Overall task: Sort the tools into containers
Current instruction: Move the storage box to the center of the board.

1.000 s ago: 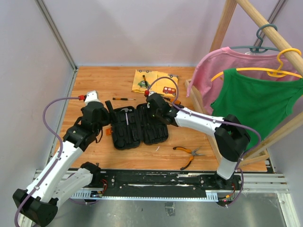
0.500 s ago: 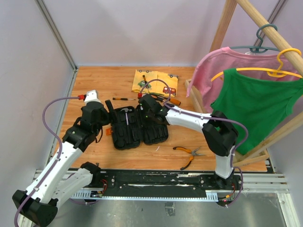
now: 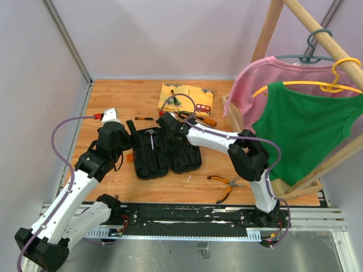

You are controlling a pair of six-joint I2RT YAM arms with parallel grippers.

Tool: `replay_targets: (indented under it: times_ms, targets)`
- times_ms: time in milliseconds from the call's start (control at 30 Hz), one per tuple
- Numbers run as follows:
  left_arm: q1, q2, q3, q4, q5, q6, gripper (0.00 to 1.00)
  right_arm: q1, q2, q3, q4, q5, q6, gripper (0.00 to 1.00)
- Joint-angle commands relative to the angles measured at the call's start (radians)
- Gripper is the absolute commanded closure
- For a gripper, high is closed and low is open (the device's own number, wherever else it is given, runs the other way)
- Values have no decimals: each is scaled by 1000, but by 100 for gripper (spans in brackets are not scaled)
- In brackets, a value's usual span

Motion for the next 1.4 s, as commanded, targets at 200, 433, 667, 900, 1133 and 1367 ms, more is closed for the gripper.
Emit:
replay_targets:
  times_ms: [200,433,667,900,1133,1367]
  targets:
    - [9,-42,-9,23,-8,13,15,27,69,110,-159,113,3,44]
    - [11,-43,-9,26,3,16,15,32,105,143,-199,107,0,46]
    - [15,-46,-11,27,10,17,15,36,132,196,-272,135,-19,43]
    - [18,-50,-11,29,10,17,15,40,106,197,-282,183,-35,38]
    - [19,-56,-12,29,6,16,14,39,94,208,-269,202,-65,29]
    - [20,-56,-12,28,6,15,14,38,129,250,-268,220,-107,21]
